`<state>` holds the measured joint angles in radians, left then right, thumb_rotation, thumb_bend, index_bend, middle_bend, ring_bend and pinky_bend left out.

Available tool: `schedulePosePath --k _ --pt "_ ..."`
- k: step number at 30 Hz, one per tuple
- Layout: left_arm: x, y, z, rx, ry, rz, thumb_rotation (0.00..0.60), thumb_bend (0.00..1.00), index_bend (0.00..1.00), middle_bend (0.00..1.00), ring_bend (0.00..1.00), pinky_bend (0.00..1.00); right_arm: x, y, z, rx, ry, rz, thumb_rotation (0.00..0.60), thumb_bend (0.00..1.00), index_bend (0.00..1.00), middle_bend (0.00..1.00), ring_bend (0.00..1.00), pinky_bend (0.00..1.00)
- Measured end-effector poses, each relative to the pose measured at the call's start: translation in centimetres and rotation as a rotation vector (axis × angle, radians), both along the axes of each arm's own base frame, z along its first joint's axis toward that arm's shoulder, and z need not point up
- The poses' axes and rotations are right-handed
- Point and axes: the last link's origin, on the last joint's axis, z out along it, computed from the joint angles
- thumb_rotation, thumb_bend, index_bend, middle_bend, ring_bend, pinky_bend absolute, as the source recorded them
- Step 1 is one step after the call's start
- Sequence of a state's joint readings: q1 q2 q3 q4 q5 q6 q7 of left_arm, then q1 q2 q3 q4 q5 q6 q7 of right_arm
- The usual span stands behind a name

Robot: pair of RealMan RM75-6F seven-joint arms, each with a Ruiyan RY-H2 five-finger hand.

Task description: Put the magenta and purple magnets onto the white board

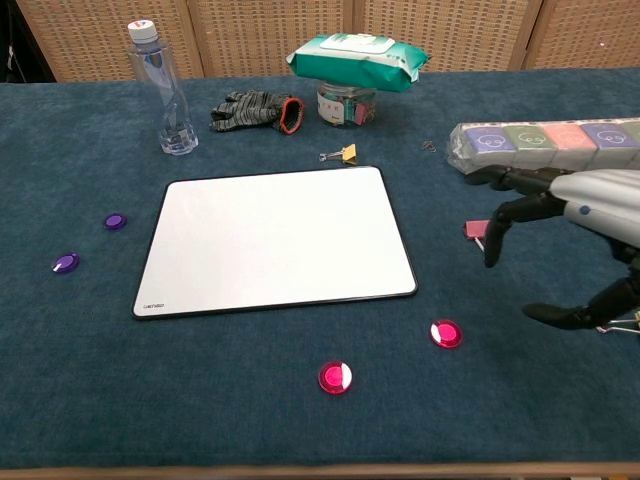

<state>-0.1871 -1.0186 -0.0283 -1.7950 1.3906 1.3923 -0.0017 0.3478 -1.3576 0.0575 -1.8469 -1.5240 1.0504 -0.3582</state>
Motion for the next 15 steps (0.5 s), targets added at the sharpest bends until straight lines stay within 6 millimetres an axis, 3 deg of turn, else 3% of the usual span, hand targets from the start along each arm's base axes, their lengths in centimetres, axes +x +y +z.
schedulePosePath --k 5,15 --pt "0.0 -0.2 0.3 0.0 -0.009 -0.002 0.6 0.02 0.0 0.0 0.0 0.0 1.5 -0.7 -1.8 0.02 0.03 -0.018 0.6 0.35 0.38 0.0 0.0 0.0" --pt "0.1 -0.6 0.8 -0.006 -0.028 -0.012 0.6 0.02 0.0 0.0 0.0 0.0 2.6 -0.8 -3.8 0.044 0.114 -0.066 0.6 0.35 0.36 0.0 0.0 0.0"
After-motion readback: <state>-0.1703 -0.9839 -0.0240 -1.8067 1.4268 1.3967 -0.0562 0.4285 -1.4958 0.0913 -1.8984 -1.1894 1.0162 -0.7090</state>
